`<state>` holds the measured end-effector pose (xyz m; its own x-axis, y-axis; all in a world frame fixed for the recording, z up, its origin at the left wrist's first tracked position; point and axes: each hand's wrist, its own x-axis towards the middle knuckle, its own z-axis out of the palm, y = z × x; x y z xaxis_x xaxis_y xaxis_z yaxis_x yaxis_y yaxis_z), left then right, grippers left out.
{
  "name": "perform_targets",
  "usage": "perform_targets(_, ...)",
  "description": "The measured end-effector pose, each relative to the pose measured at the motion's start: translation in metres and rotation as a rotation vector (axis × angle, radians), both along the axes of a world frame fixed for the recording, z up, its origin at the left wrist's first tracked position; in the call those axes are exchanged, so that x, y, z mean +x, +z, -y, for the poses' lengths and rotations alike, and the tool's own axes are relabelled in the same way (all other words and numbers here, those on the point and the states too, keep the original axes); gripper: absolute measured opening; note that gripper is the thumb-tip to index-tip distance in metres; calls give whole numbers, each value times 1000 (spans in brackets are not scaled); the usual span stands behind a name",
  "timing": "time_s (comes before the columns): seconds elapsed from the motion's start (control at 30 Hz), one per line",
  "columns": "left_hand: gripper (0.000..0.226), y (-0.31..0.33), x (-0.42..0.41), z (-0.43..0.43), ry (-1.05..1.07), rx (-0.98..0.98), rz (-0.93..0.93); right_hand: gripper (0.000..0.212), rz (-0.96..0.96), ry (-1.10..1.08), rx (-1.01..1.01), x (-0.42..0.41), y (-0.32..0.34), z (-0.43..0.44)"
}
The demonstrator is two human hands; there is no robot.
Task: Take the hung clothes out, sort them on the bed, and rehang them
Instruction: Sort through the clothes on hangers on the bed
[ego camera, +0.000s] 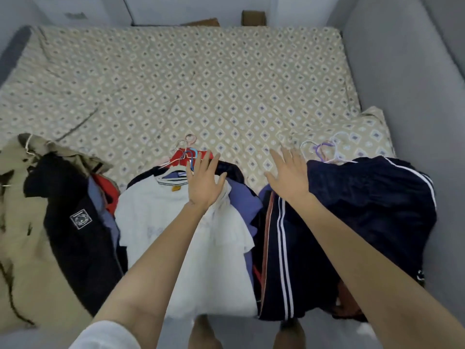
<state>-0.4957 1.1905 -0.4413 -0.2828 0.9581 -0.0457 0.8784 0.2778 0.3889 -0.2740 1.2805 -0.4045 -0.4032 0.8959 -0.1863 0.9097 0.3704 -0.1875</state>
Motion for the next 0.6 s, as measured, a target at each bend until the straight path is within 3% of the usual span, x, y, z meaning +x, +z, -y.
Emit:
perform_targets(0.3, 64, -2, -143, 88, 3, -57, -23, 68, -56, -48, -59, -122, -2, 89)
perform_targets(0.47, 69, -25, -178, 116, 22, -65, 12, 71, -47, -49, -98, -152, -22, 111)
perform_targets(0.6, 60, -50, -192, 127, 56, -102, 61, 72, -21, -89, -177, -164, -47, 117)
